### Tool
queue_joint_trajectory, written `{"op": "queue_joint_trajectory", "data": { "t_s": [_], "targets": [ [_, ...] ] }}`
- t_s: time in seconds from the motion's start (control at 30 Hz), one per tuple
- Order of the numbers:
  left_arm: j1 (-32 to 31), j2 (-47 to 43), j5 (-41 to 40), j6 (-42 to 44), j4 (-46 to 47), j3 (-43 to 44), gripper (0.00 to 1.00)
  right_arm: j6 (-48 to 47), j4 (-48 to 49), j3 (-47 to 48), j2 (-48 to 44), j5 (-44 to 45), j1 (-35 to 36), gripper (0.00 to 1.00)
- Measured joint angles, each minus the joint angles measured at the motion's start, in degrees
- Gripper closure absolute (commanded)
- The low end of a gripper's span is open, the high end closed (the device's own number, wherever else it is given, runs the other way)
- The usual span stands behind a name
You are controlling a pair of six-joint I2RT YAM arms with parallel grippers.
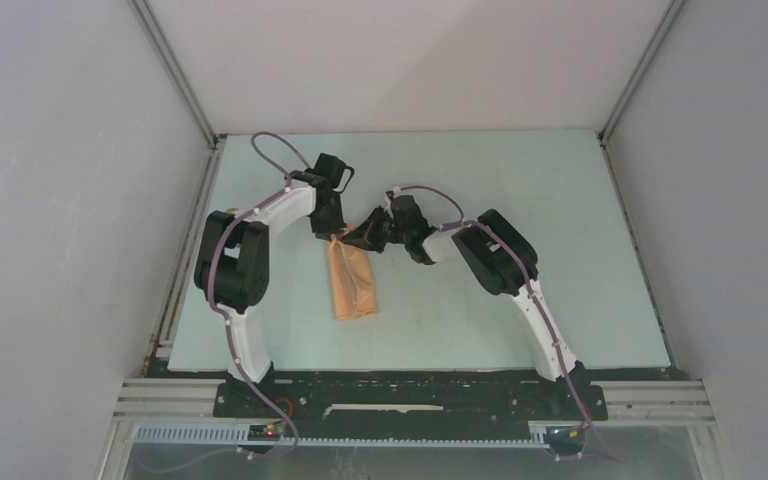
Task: Fold the napkin into a case and place the utensils inside
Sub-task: Grasp the top corner of the smaller rectangle folded napkin from the folded napkin.
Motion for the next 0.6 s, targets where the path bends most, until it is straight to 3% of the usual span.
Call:
{"op": "queue_joint_trajectory", "data": {
  "t_s": [0.27,0.37,0.6],
  "targets": [
    [-0.33,2.95,-2.23,0.57,-1.51,2.67,0.77,0.02,1.07,-0.61,0.00,-0.22,0.00,1.00],
    [-0.48,3.45,-3.30,0.96,-1.97,2.91,0.70,0.02,1.09,-0.63,0.00,-0.24,0.02,1.00],
    [-1.84,3.78,-5.75,1.25,-3.13,4.09,0.68,0.02,1.27,-0.68,0.00,-0.22,0.02,1.00]
  ]
}}
